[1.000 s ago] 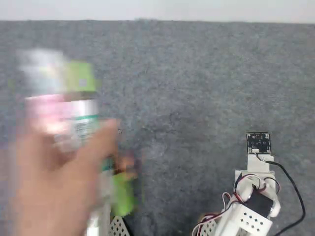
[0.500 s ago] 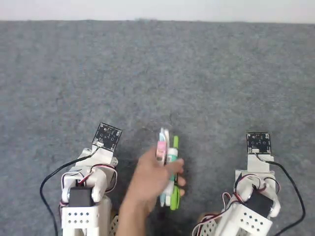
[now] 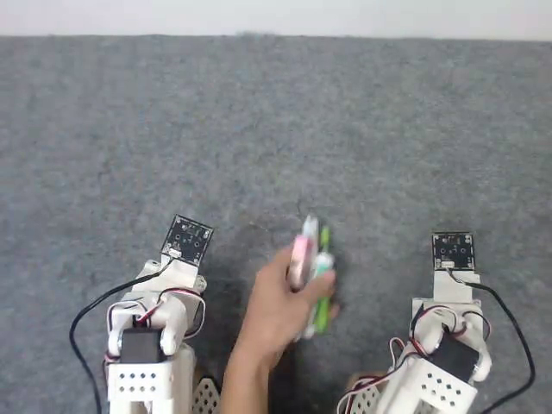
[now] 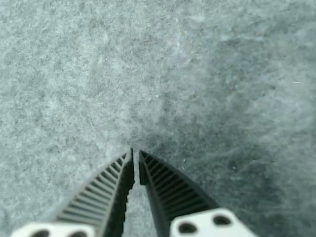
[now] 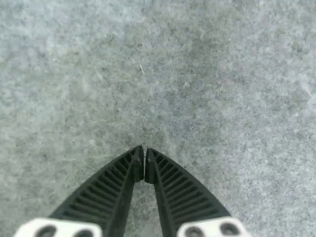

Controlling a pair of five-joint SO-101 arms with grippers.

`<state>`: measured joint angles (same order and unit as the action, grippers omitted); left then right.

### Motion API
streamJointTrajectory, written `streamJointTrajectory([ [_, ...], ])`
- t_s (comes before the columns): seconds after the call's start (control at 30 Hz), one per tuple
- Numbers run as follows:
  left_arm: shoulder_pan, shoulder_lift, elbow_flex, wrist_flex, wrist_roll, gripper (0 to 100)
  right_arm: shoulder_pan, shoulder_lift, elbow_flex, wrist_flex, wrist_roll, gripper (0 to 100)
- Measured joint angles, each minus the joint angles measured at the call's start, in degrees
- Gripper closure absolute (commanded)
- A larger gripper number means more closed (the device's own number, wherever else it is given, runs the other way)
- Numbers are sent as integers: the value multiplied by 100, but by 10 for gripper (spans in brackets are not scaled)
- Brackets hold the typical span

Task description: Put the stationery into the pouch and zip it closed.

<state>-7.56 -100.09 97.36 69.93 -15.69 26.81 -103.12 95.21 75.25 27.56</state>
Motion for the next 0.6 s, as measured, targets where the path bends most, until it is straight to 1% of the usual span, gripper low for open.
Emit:
streamJointTrajectory([
  [0.07,62,0,0,0,0,987,0,0,0,0,0,991],
  [0.23,659,0,0,0,0,987,0,0,0,0,0,991],
  [0.6,712,0,0,0,0,987,0,0,0,0,0,991],
])
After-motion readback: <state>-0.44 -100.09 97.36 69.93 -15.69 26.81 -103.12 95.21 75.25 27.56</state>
